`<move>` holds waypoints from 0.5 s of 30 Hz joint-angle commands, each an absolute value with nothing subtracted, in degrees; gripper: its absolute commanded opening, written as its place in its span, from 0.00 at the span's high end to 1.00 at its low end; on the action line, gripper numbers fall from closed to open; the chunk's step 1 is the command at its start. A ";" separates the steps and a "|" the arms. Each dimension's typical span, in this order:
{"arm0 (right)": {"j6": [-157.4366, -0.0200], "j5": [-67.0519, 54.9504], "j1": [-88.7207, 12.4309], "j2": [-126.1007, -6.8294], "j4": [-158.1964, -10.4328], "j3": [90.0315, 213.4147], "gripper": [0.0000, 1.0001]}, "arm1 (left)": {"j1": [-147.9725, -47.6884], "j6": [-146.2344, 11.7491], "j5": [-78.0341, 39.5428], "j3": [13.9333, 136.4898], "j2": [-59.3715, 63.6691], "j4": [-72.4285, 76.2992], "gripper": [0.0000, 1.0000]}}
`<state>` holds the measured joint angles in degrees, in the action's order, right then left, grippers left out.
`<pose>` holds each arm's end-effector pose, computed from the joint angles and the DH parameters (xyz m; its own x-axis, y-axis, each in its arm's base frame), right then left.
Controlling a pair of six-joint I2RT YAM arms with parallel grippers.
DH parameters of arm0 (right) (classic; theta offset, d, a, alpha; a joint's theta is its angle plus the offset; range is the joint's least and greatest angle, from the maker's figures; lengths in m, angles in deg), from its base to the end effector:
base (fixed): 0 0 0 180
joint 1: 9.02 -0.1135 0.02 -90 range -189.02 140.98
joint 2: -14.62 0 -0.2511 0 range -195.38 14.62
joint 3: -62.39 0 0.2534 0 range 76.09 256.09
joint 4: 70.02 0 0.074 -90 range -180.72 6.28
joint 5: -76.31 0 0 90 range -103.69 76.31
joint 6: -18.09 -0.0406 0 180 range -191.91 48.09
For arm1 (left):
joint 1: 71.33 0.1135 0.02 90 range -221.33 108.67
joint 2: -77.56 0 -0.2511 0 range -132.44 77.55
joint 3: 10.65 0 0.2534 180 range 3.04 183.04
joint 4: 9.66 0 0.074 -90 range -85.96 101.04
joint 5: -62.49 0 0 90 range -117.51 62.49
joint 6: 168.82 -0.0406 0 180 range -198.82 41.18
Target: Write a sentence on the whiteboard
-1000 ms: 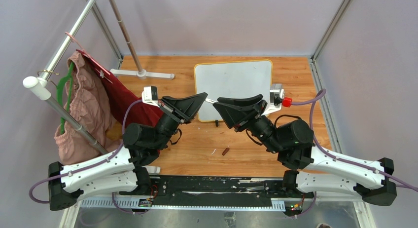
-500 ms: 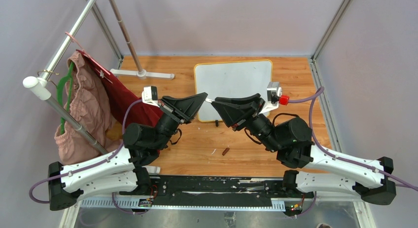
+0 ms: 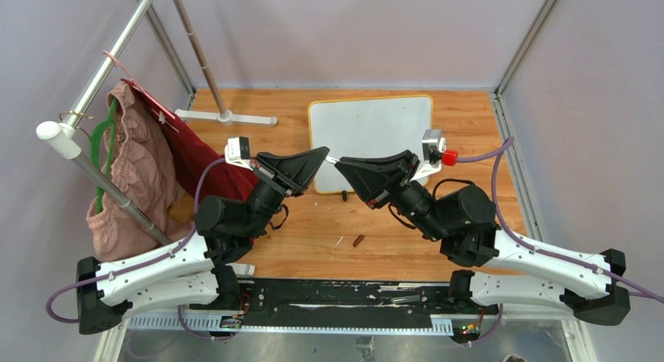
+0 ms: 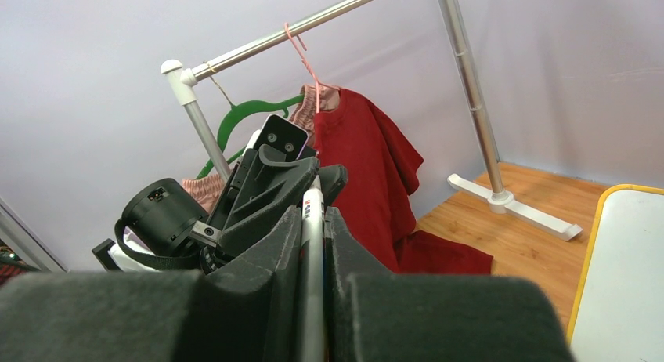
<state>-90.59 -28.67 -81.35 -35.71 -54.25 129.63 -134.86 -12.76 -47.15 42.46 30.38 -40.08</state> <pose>0.0699 0.1849 0.4416 -0.1184 0.6477 -0.7527 -0.8619 0.3094 0.4018 0.0977 -0.1656 0.3904 -0.5531 -0.8205 -0.1447 0.5346 -0.2163 -0.8170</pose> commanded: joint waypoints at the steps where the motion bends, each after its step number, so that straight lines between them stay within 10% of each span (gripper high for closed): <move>1: -90.25 -29.29 -80.82 -34.83 -53.69 130.87 1.00 | -135.23 -14.62 -48.06 41.81 30.55 -41.49 1.00; 5: -89.73 -29.47 -80.82 -34.08 -53.57 130.35 1.00 | -135.24 -14.90 -47.90 41.37 30.63 -41.51 0.89; 11: -89.30 -29.72 -80.82 -33.63 -53.66 130.31 1.00 | -135.23 -14.69 -47.71 41.14 30.50 -41.49 1.00; 15: -89.32 -29.43 -80.82 -33.91 -53.66 130.62 0.80 | -135.23 -14.49 -47.35 41.27 30.27 -41.50 1.00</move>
<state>-90.50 -28.52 -81.35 -35.05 -55.51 129.61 -134.86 -12.80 -46.60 41.81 30.35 -40.52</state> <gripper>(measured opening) 0.153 0.115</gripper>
